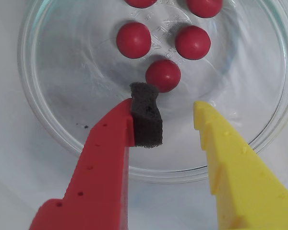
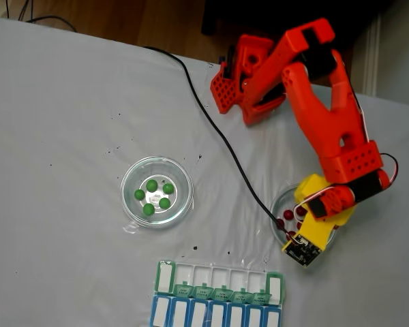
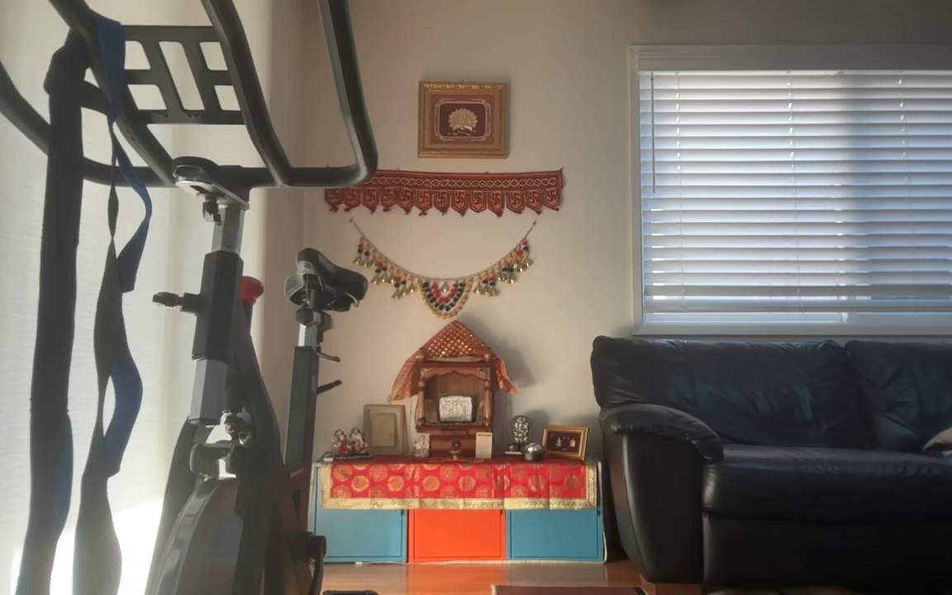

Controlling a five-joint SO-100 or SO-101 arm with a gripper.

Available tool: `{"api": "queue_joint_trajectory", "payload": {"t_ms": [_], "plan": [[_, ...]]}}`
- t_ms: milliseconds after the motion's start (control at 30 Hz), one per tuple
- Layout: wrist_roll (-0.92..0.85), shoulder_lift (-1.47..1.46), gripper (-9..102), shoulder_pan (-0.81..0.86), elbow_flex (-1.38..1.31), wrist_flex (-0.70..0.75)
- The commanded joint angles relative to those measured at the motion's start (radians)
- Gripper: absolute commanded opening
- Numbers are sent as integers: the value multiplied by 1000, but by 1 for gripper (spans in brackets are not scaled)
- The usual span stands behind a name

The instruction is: Sort medicines into box.

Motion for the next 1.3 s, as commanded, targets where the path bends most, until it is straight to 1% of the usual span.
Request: {"api": "queue_joint_trajectory", "payload": {"t_ms": [0, 600, 800, 1267], "plan": [[-8, 25, 17, -14, -14, -8], [-14, -14, 17, -28, 28, -72], [-6, -38, 20, -32, 28, -87], [-26, -63, 23, -15, 28, -130]]}}
